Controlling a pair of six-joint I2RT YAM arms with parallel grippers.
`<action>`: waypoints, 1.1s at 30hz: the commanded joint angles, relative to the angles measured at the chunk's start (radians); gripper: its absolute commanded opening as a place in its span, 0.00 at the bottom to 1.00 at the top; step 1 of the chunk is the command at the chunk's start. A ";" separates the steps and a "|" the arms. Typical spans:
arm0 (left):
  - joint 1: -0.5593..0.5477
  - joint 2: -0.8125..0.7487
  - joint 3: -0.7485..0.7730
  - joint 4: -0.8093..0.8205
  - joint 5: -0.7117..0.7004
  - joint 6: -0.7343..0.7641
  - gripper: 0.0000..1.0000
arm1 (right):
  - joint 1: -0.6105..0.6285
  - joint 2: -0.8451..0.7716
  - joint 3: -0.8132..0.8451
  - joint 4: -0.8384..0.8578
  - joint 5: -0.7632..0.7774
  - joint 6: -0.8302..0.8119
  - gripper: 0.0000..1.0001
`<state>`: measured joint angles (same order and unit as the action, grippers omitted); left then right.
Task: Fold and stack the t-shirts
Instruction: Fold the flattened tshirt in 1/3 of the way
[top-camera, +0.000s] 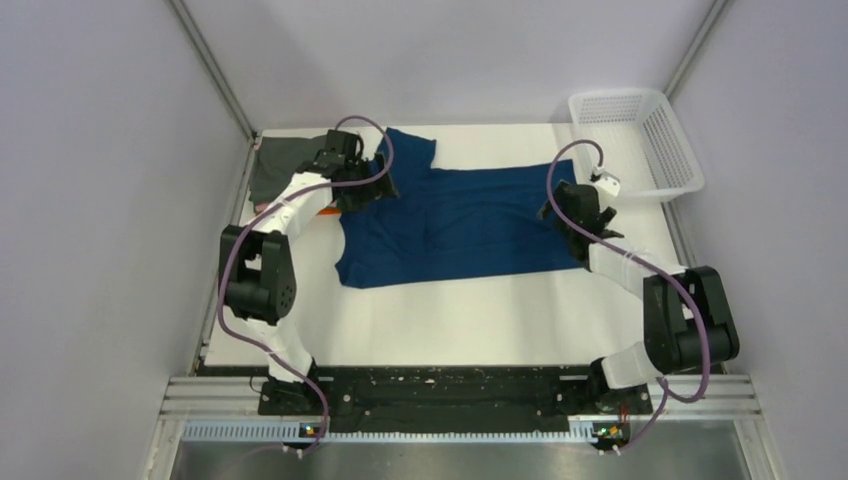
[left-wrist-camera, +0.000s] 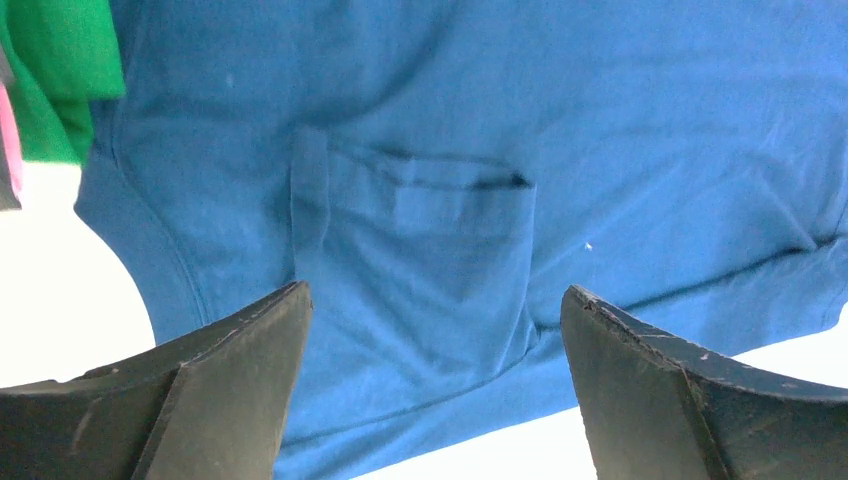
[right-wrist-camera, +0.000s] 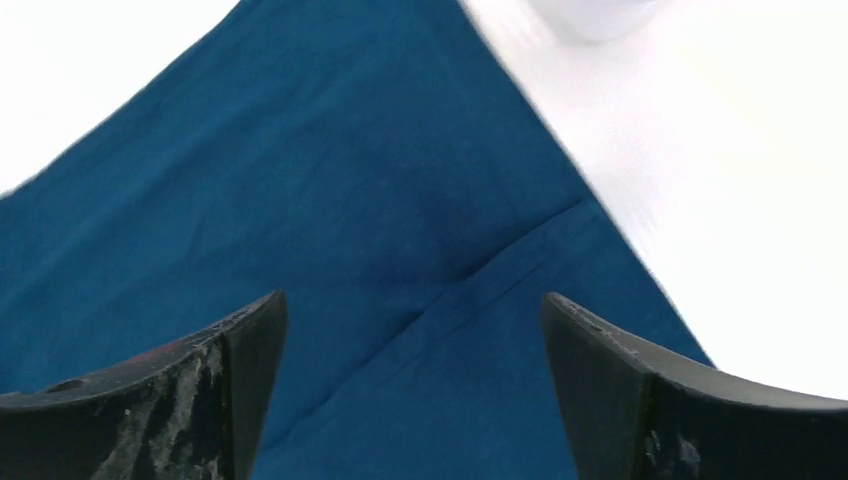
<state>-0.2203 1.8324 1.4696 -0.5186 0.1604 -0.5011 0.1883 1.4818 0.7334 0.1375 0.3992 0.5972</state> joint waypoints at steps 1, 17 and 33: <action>-0.033 -0.132 -0.127 0.042 0.055 -0.039 0.99 | 0.093 -0.076 0.009 -0.038 -0.095 -0.026 0.98; -0.088 -0.172 -0.594 0.273 0.134 -0.166 0.99 | 0.155 0.050 -0.114 -0.108 -0.277 0.076 0.99; -0.220 -0.799 -1.102 0.089 -0.023 -0.408 0.99 | 0.185 -0.557 -0.423 -0.645 -0.429 0.316 0.99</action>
<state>-0.4046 1.1492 0.4595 -0.1860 0.2245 -0.8055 0.3470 1.0241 0.3817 -0.1761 0.0353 0.8097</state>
